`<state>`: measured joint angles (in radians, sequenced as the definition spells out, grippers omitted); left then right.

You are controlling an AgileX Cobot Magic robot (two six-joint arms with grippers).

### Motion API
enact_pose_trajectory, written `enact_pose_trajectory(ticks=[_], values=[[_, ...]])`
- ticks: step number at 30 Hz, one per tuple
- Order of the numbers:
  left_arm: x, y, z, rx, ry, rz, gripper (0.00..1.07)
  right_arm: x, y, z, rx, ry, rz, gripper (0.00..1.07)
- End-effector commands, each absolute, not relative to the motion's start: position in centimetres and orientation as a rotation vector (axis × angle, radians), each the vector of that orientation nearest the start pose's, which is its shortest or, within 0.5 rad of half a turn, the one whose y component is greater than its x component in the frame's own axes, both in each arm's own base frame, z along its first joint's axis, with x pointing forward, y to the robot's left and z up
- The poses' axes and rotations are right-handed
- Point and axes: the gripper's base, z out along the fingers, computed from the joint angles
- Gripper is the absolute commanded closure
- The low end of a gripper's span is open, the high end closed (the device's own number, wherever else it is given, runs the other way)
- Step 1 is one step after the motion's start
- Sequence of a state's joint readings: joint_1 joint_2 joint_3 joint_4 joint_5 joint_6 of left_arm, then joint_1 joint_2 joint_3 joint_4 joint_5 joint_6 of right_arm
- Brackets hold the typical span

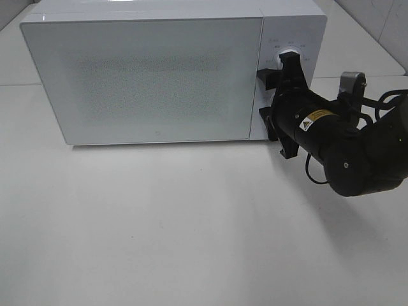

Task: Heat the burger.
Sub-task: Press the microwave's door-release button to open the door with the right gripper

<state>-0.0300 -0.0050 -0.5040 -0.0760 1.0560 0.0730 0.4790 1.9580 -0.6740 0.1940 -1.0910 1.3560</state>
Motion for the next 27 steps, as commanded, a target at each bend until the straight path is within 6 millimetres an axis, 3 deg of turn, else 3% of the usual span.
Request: enact_pose_trajectory(ticks=[1, 8, 10, 12, 13, 16, 18, 21, 23, 27], values=[[-0.8, -0.6, 27.9, 0.098, 1.995, -0.065, 1.06, 30.8, 14.0, 14.7, 0.896, 1.544, 1.235, 0.43], [-0.8, -0.6, 27.9, 0.098, 1.995, -0.065, 1.06, 28.8, 13.5, 15.2, 0.749, 1.64, 1.149, 0.43], [-0.8, -0.6, 27.9, 0.098, 1.995, -0.065, 1.06, 27.7, 13.9, 15.9, 0.506, 1.707, 1.081, 0.43], [-0.8, -0.6, 27.9, 0.098, 1.995, -0.065, 1.06, 27.6, 14.0, 16.1, 0.439, 1.719, 1.056, 0.43], [-0.8, -0.6, 27.9, 0.098, 1.995, -0.065, 1.06, 27.3, 14.4, 16.6, 0.283, 1.745, 1.003, 0.44], [-0.8, -0.6, 27.9, 0.098, 1.995, -0.065, 1.06, 27.1, 14.5, 16.8, 0.222, 1.747, 0.982, 0.43], [-0.8, -0.6, 27.9, 0.098, 1.995, -0.065, 1.06, 26.5, 15.1, 17.2, -0.074, 1.766, 0.862, 0.43], [-0.8, -0.6, 27.9, 0.098, 1.995, -0.065, 1.06, 26.4, 15.2, 17.2, -0.14, 1.773, 0.826, 0.43], [-0.8, -0.6, 27.9, 0.098, 1.995, -0.065, 1.06, 25.8, 15.3, 17.1, -0.354, 1.822, 0.694, 0.45], [-0.8, -0.6, 27.9, 0.098, 1.995, -0.065, 1.06, 25.5, 15.2, 17.1, -0.476, 1.86, 0.597, 0.47]])
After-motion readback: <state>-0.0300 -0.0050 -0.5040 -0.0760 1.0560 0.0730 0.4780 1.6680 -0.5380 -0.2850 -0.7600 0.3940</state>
